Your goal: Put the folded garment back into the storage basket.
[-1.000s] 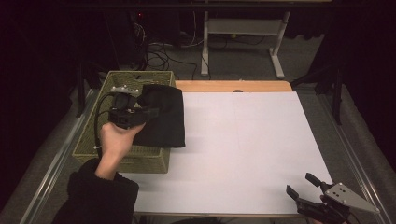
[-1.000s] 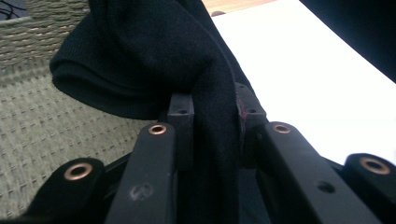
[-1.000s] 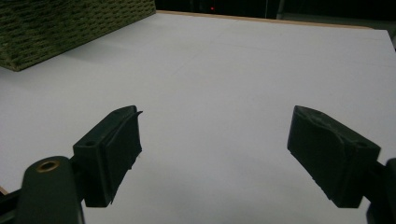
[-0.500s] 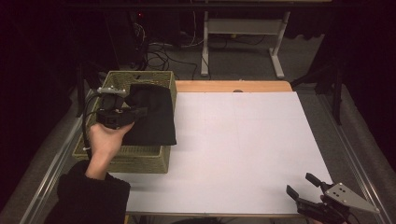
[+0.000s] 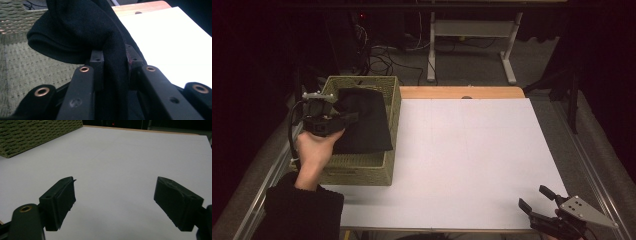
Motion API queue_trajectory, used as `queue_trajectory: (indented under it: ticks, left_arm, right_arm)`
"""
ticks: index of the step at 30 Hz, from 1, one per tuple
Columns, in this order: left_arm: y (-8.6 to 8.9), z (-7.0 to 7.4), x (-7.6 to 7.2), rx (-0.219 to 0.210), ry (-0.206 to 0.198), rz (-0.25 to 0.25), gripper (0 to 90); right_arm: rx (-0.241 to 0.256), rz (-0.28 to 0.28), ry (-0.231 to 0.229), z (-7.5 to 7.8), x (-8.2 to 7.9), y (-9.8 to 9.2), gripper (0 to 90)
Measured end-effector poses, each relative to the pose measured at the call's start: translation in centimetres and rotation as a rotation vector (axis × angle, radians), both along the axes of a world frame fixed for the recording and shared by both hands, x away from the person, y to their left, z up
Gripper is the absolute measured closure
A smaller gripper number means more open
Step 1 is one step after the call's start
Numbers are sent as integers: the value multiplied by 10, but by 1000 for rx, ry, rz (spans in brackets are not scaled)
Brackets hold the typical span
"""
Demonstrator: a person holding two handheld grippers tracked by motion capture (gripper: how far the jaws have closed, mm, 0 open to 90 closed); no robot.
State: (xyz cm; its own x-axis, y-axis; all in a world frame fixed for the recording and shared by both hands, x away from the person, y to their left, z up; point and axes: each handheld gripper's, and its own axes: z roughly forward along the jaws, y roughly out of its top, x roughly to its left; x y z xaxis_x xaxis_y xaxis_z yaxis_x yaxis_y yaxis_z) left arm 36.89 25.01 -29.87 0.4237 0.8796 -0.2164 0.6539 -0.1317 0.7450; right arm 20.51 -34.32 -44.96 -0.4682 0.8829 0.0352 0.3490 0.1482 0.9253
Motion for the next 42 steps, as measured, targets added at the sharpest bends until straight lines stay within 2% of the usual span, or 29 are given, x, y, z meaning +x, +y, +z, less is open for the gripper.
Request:
queue_trajectory:
  ticks: [9, 13, 19, 22, 34, 39, 42]
  left_arm:
    - [13, -1, 2, 14, 1, 38, 707]
    - [20, -6, 5, 17, 8, 59, 707]
    - [22, -11, 11, 35, 30, 76, 707]
    - [22, -15, 16, 28, 34, 91, 706]
    - [8, -26, 30, 46, 68, 77, 705]
    - [-1, -32, 37, 68, 90, 59, 704]
    - [-5, -36, 41, 62, 100, 57, 706]
  right_arm:
    - [-4, -1, 3, 0, 0, 0, 178]
    - [1, -3, 3, 0, 0, 0, 178]
    - [2, -3, 4, 0, 0, 0, 178]
    - [1, -4, 5, 0, 0, 0, 178]
    - [1, -2, 3, 0, 0, 0, 178]
    - [3, -3, 4, 0, 0, 0, 178]
    - [0, -2, 4, 0, 0, 0, 178]
